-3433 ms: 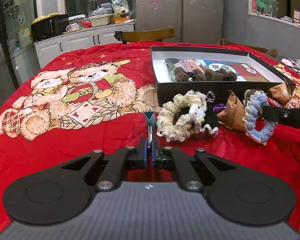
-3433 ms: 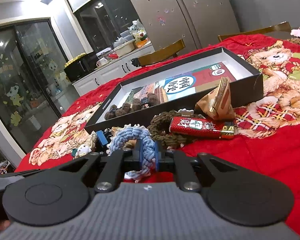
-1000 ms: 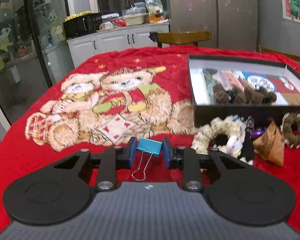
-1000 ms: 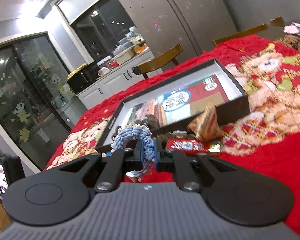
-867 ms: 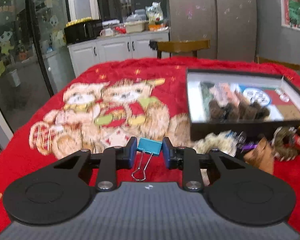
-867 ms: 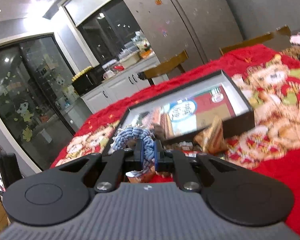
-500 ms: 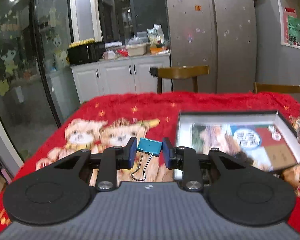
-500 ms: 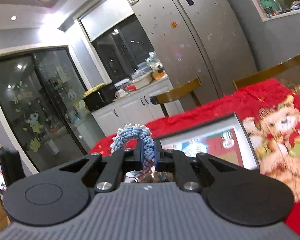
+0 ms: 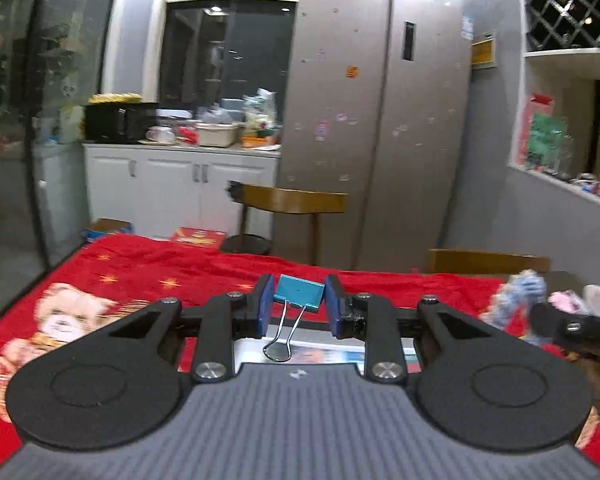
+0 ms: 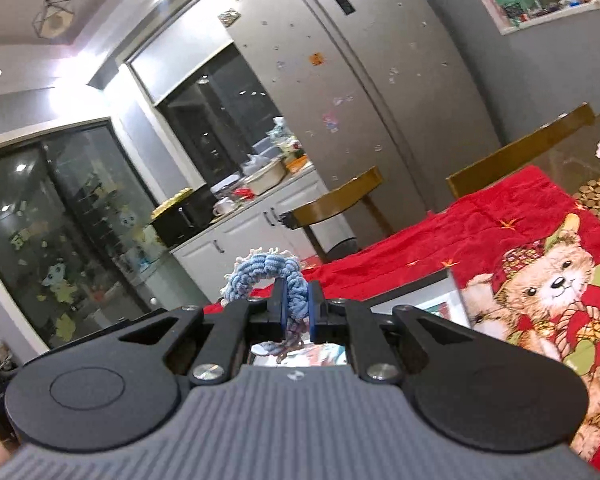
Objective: Organize objects
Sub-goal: 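Lift and carry the scrunchie and binder clip over the black box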
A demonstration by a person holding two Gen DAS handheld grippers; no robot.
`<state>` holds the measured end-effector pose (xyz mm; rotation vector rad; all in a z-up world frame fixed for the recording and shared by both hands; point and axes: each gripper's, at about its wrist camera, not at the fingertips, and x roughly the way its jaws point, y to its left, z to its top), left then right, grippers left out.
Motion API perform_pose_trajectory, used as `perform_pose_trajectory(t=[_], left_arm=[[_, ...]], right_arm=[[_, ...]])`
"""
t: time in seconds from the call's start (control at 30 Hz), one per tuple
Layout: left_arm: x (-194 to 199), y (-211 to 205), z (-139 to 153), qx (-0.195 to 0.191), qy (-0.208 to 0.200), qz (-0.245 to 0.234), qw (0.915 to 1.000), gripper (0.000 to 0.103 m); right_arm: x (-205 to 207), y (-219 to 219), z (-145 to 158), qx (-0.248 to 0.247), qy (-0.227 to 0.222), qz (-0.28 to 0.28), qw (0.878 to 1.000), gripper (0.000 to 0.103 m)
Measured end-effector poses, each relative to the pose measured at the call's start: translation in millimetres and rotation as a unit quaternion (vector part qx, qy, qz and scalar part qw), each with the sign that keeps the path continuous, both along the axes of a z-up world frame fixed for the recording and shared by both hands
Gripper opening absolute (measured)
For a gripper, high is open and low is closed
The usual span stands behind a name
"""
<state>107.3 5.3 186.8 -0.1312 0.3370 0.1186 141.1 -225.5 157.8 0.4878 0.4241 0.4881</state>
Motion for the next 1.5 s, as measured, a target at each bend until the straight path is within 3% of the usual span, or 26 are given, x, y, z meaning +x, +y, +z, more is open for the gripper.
perform_pose_trajectory(t=[0.13,0.3,0.43,0.7,0.83,1.13,1.27,1.5], left_arm=[[18,-22,-1,-0.015,0.005,-0.026,0.9995,0.032],[35,-39,-9,-0.019,0.000,-0.055,0.9983,0.032],[42,-40,-23,-0.031,0.013,-0.080,0.9963,0.032],[65,-40,-51,-0.016,0.047,-0.099,0.9939,0.032],[75,-38,-61,-0.031,0.061,-0.116,0.9909,0.032],[82,-58,-92,-0.005,0.092,-0.122,0.9882,0.032],[84,-68,-109,0.000,0.111,-0.124,0.9860,0.032],[91,-72,-127,0.006,0.125,-0.098,0.9873,0.032]], right_arm=[[16,-7,-6,0.010,0.013,-0.012,1.000,0.012],[20,-11,-13,-0.012,0.008,-0.027,1.000,0.012],[28,-12,-19,-0.024,0.014,-0.032,0.999,0.012],[36,-14,-32,-0.032,0.027,-0.037,0.998,0.012],[32,-17,-42,-0.033,0.035,-0.041,0.998,0.012],[34,-38,-80,-0.022,0.061,-0.046,0.997,0.012],[46,-44,-98,-0.006,0.092,-0.048,0.995,0.012],[52,-39,-114,0.002,0.114,-0.026,0.993,0.012]])
